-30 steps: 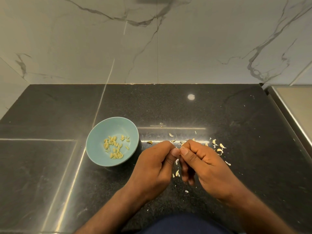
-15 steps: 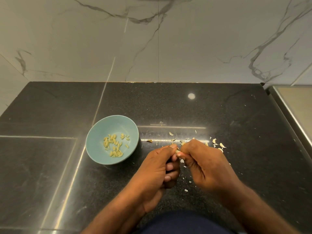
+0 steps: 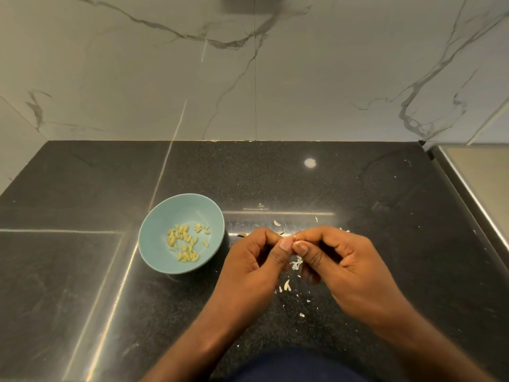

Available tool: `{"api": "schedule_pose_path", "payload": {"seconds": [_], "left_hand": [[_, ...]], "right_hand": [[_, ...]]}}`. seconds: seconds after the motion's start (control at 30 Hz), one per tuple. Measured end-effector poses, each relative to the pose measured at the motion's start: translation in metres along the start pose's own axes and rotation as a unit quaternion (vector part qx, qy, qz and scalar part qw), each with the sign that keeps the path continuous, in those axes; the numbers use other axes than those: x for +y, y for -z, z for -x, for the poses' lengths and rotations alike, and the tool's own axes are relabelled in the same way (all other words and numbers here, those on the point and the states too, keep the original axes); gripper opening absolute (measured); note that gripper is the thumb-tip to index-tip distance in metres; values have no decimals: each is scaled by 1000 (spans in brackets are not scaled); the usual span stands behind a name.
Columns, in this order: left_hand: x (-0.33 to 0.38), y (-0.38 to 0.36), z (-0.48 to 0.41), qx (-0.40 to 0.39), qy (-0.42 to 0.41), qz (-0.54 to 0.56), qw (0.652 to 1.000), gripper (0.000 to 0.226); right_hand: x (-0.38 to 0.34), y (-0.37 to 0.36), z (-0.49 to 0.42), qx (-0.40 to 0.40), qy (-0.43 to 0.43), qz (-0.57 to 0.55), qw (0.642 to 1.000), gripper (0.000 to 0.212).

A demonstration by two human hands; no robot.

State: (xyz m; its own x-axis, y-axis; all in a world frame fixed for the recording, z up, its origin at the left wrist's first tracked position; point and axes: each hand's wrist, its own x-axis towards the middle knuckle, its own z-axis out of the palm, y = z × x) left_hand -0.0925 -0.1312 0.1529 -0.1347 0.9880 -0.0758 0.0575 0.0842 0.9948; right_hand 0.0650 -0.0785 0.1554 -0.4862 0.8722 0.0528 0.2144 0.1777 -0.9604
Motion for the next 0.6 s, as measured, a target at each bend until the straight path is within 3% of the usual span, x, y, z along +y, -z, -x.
{"api": "schedule_pose_path", "payload": {"seconds": [0.17,0.27,0.4,0.6], "left_hand": [[0,-1,5,2,-27,-40,999,23],[1,1,8,17,-19,-6,1000,21],[3,1,12,68,-67,-4,995,24],[4,-12,23,-8,-46,-47,998,43]], "right_hand": [[-4,-3,6,1,25,27,999,15],[-5,-4,11,53,-2,-31,998,14],[-7,2,17,85,-34,-134,987,11],[-14,-1,30,70,6,-63,996,13]]}}
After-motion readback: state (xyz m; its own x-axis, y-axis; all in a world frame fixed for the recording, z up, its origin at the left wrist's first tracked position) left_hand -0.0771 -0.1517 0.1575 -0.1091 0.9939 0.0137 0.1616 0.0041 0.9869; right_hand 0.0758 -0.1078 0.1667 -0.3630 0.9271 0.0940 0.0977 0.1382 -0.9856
